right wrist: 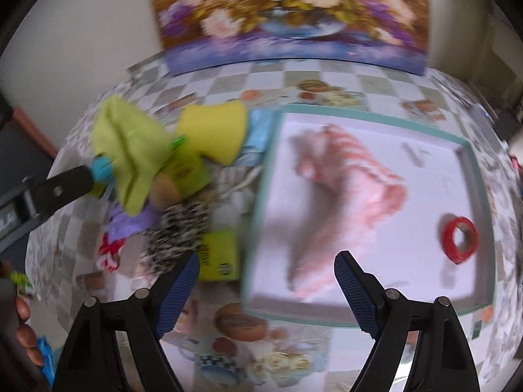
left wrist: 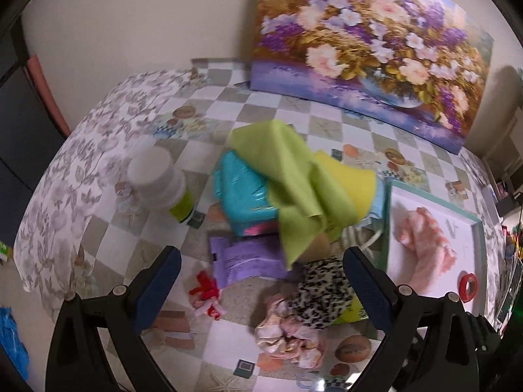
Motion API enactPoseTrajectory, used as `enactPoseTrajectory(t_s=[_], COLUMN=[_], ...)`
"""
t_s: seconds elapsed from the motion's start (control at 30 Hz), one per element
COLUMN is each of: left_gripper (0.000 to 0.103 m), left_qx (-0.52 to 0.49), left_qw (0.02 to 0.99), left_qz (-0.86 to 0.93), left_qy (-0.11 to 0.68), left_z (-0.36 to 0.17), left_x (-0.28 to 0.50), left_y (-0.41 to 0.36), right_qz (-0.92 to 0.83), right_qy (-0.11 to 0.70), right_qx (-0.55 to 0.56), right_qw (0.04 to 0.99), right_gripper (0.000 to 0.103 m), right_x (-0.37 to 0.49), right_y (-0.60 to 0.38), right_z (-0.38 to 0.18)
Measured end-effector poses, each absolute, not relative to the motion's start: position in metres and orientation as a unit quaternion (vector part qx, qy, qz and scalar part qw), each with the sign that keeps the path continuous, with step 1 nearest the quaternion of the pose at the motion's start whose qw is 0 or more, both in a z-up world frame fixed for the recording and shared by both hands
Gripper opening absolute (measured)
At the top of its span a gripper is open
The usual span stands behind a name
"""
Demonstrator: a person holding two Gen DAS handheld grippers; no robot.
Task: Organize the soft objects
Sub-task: 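Move the left tool to the red fuzzy toy while the right tool approaches the leopard scrunchie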
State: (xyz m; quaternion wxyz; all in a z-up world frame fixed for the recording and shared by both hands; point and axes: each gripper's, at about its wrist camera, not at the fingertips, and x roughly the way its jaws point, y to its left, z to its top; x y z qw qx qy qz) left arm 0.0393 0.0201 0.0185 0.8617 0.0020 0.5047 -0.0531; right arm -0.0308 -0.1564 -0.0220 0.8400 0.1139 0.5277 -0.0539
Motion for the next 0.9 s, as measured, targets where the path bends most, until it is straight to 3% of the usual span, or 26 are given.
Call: enactPoseTrajectory(t_s=[0.47, 0.9], left_gripper=[0.099, 0.099], left_qx=[-0.079, -0.107], left_qw=[0.797, 0.785], left_qz=[0.014, 0.01], left_qy=[0.598, 0.61], left_z=[-0.064, -0.078], left_x=[0.055, 0.06], left_y=[0.097, 0.101], right_qz=[-0.003, 0.008], right_qy=[0.539, 0.543], right_qx=[0.113, 0.085], right_qw=[0.835, 0.835], right_gripper=[0.087, 0.087], right_x=[-0.006, 0.008], right_y=[-0.11, -0.093], right_z=[-0.044, -0.059])
